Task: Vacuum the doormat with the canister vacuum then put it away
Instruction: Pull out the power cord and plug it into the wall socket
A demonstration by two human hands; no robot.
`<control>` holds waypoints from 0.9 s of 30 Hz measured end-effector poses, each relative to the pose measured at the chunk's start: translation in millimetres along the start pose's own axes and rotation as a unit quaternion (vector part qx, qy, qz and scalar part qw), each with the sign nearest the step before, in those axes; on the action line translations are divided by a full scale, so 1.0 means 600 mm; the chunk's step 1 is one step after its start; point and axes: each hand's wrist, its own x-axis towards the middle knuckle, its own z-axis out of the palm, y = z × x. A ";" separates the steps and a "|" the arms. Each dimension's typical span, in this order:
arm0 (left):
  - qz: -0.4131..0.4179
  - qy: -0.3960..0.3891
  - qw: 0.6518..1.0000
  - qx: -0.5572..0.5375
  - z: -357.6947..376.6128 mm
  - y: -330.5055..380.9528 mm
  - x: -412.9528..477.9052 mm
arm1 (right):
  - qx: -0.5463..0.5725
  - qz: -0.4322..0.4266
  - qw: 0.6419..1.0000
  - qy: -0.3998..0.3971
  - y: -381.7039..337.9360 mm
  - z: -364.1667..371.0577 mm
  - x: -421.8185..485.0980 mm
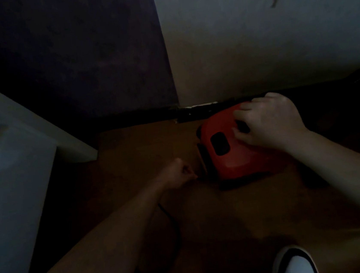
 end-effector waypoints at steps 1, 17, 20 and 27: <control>-0.018 0.017 1.000 -0.016 0.001 -0.005 0.003 | -0.001 0.000 1.000 0.005 0.000 0.000 0.000; -0.056 0.037 0.888 -0.456 0.004 0.043 0.051 | 0.038 -0.025 0.998 0.053 0.009 0.015 0.000; -0.073 0.058 0.877 -0.471 0.017 0.029 0.062 | 0.032 -0.028 0.998 0.052 0.010 0.014 0.001; 0.036 0.075 0.928 -0.363 0.007 0.030 0.076 | 0.030 -0.029 0.998 0.054 0.010 0.011 0.000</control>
